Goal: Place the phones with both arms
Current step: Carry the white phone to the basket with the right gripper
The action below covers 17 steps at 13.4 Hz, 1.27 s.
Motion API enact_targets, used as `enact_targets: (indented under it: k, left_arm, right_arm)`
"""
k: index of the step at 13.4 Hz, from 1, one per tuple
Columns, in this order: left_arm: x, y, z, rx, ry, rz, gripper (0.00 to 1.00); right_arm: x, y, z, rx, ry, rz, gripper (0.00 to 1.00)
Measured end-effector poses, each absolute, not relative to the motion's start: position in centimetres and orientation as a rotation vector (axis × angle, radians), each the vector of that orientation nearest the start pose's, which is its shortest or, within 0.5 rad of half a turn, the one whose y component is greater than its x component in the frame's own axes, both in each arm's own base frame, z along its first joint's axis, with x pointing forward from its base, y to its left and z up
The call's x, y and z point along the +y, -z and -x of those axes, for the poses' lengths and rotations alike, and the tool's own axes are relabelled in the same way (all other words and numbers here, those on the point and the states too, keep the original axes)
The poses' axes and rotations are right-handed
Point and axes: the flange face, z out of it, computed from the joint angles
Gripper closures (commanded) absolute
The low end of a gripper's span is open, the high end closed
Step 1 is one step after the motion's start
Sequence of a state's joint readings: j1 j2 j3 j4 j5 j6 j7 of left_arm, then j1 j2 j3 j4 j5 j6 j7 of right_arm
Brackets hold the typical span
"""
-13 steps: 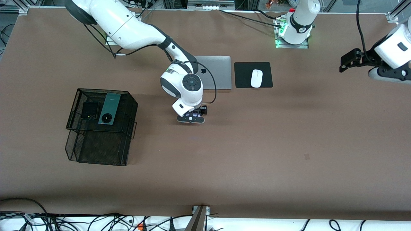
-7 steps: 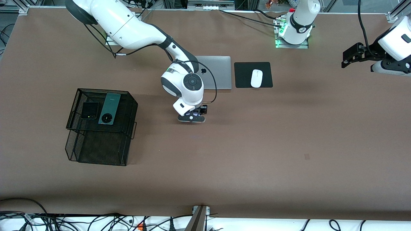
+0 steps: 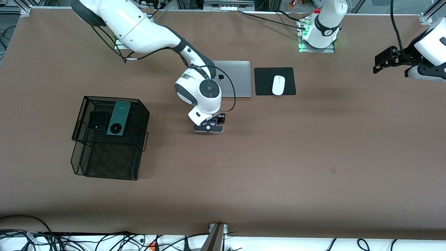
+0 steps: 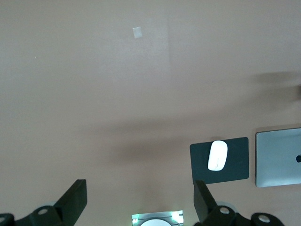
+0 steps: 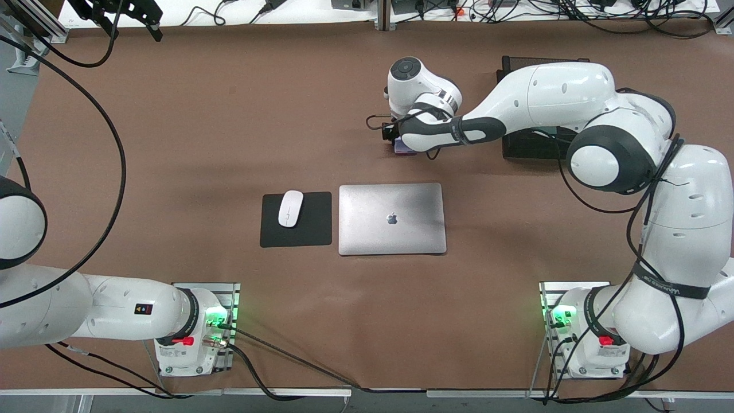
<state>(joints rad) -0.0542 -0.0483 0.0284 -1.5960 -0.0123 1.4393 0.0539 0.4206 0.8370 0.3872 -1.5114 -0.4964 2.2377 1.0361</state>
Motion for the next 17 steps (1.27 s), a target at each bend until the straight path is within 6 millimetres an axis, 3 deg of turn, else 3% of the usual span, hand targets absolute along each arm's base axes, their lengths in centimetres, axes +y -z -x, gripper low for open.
enact_targets:
  k: [1, 3, 6, 9, 12, 17]
  left_arm:
    - [-1.1, -62.9, -52.4, 0.116, -0.173, 3.150, 0.00]
    - [-0.8, -63.3, -52.1, 0.107, -0.167, 3.152, 0.00]
    - [-0.7, -63.7, -51.8, 0.104, -0.161, 3.152, 0.00]
    - [-0.2, -63.9, -51.7, 0.094, -0.159, 3.153, 0.00]
    - [0.0, -63.9, -51.6, 0.087, -0.161, 3.154, 0.00]
    - [-0.2, -64.1, -51.9, 0.093, -0.121, 3.154, 0.00]
  right_arm:
    - [46.3, -20.7, -53.8, 0.039, 0.123, 3.234, 0.96]
    - [43.2, -26.8, -57.0, 0.032, 0.192, 3.276, 0.95]
    - [35.3, -35.8, -61.5, 0.034, 0.193, 3.264, 0.95]
    - [25.4, -41.6, -65.2, -0.015, 0.189, 3.236, 0.94]
    - [17.6, -42.6, -67.1, -0.084, 0.142, 3.267, 0.94]
    - [7.9, -39.3, -69.0, -0.160, 0.064, 3.188, 0.95]
